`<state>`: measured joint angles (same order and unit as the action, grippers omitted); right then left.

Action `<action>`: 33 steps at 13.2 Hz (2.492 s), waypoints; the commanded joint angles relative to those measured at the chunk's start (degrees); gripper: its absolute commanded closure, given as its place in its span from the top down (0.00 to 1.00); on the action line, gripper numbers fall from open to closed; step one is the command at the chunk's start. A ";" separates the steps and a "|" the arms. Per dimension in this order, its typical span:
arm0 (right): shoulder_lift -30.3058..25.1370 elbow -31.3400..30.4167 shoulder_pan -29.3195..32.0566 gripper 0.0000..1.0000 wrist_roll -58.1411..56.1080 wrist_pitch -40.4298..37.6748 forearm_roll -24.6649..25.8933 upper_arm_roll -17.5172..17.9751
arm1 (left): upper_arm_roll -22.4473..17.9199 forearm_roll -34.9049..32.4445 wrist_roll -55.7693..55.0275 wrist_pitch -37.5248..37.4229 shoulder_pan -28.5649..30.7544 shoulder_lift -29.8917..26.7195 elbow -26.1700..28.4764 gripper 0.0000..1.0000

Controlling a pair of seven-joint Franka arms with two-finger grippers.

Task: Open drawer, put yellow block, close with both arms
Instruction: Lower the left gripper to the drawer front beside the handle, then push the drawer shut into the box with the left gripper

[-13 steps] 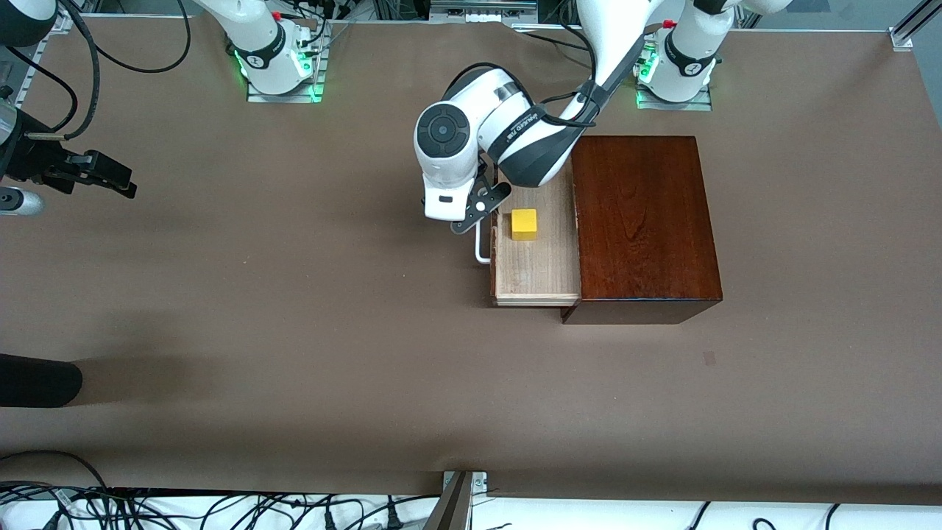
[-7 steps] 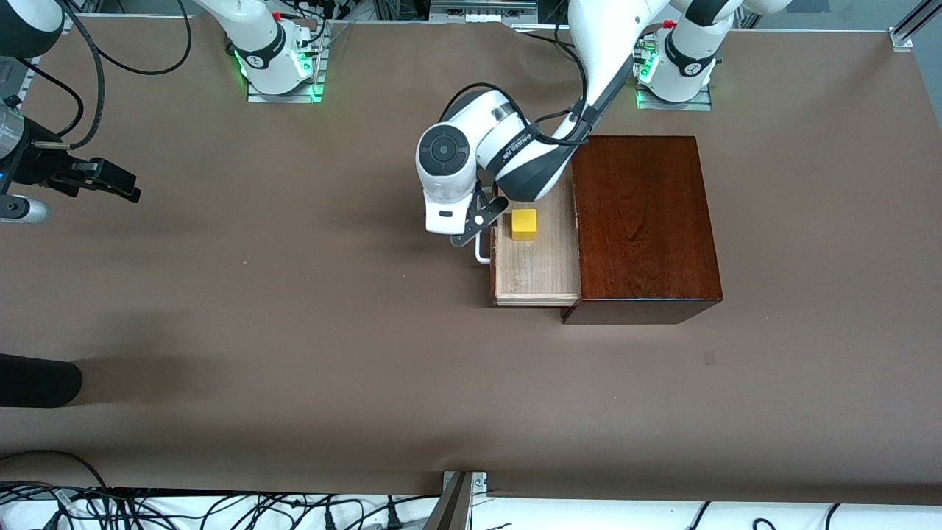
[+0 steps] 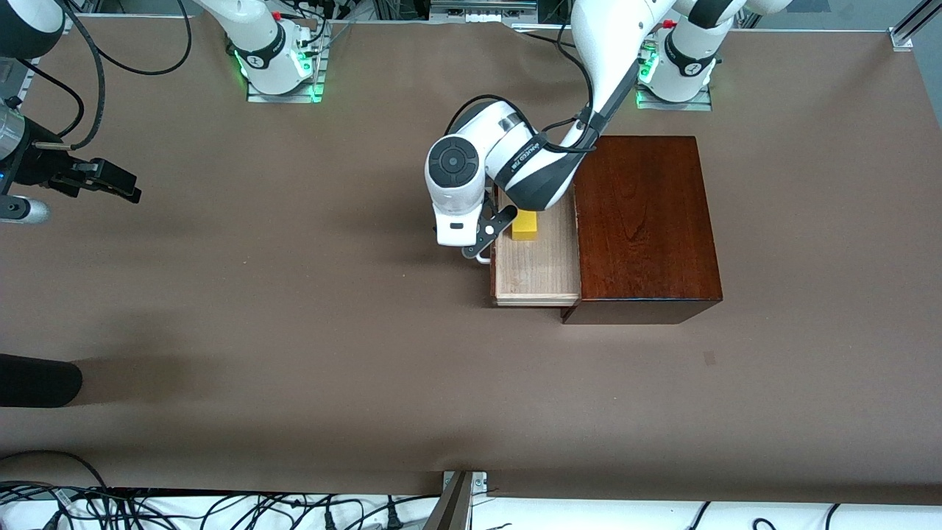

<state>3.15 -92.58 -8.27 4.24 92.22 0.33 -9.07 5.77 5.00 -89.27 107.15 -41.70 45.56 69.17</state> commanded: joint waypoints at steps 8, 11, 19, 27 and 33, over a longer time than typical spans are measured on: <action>-0.60 -0.58 0.62 1.00 0.85 0.42 0.55 0.63 | -2.96 -6.05 -1.79 -4.58 -1.81 1.11 -2.38 0.00; -0.51 -0.58 0.62 1.00 0.85 0.42 0.55 0.63 | -3.13 -6.93 -0.22 -6.42 -1.54 0.59 -2.38 0.00; -0.42 -0.15 0.62 1.00 0.85 0.42 0.37 0.63 | -3.14 -9.31 5.41 -12.56 2.14 -1.52 -1.41 0.00; 0.02 0.65 0.62 1.00 0.33 0.50 -0.24 0.63 | -3.22 -9.48 15.42 -13.02 7.06 -3.19 1.31 0.00; -0.07 0.65 0.71 1.00 0.41 0.50 -0.24 0.54 | -3.22 -11.22 20.01 -12.93 8.92 -3.10 1.93 0.00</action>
<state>3.23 -92.46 -8.27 4.33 92.77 0.31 -9.06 3.36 -2.12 -71.87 94.43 -33.76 44.84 68.13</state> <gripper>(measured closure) 0.000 0.991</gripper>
